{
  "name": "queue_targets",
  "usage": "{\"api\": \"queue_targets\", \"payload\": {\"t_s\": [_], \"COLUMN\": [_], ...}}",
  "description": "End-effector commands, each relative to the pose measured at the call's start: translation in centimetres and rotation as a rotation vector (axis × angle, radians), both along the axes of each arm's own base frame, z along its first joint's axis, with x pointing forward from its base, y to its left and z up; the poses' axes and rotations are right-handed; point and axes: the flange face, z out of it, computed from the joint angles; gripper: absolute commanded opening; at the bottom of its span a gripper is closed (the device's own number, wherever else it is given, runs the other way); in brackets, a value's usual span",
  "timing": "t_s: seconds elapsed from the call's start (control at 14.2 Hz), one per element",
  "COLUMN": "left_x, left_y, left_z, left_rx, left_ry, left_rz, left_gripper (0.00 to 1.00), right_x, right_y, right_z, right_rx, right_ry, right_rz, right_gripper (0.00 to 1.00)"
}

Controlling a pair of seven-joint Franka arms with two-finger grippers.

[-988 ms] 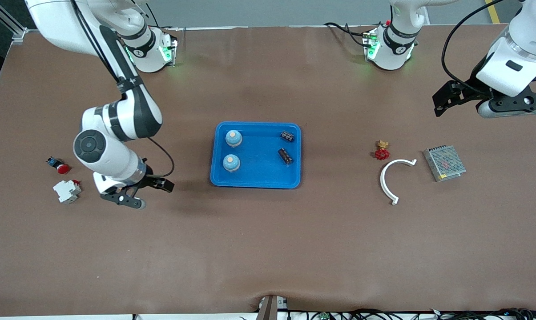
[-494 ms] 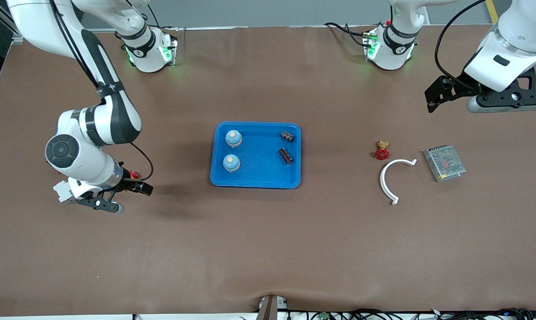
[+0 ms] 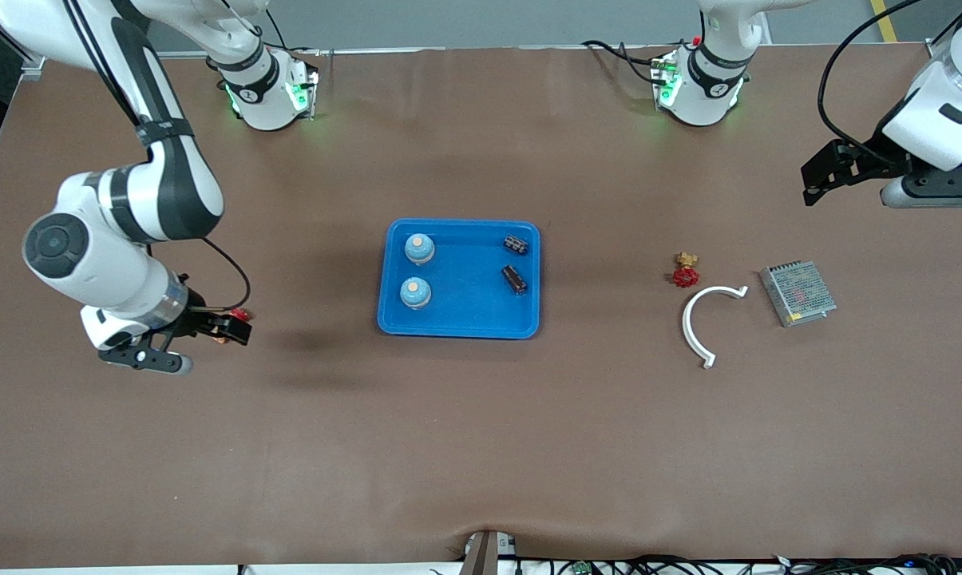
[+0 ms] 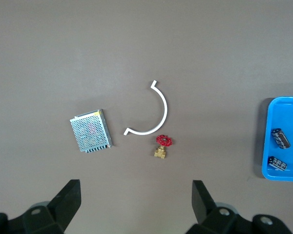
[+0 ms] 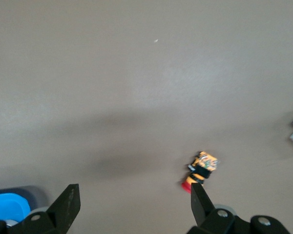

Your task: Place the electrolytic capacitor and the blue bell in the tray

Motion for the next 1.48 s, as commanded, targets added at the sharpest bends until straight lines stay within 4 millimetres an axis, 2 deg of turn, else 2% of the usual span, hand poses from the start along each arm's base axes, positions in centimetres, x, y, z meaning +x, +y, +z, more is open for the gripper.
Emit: {"api": "queue_targets", "payload": {"t_s": [0.0,0.28,0.42,0.64,1.13,1.27,1.41], "left_x": [-0.9,-1.3,-1.4,-1.8,-1.9,-2.1,-2.1], "left_y": [-0.2,-0.3,-0.4,-1.3,-1.6,-1.6,-1.7], "left_z": [0.9,1.4,1.4,1.9,1.6,1.4,1.3], "left_rx": [-0.012,-0.010,-0.010,-0.010,-0.048,-0.044,-0.042], "left_ry": [0.001,-0.007,-0.007,-0.017,0.004,0.025,0.028], "left_rz": [-0.018,-0.021,-0.023,-0.036,0.027,0.054,0.053], "left_gripper": [1.00,1.00,1.00,1.00,1.00,1.00,1.00], "right_x": [-0.9,-1.5,-1.8,-2.7,-5.0,-5.4,-5.9], "right_y": [-1.7,-1.7,-2.0,-2.1,-2.6,-4.0,-4.3], "right_z": [2.7,6.9,9.7,13.0,18.6,21.4,23.0], "right_rx": [-0.015,-0.015,-0.022,-0.030,-0.042,-0.044,-0.045], "right_ry": [-0.001,0.019,0.065,0.082,0.054,0.065,0.079], "right_rz": [0.016,0.017,0.013,0.010,0.024,0.033,0.048], "right_gripper": [1.00,1.00,1.00,1.00,1.00,1.00,1.00]}}
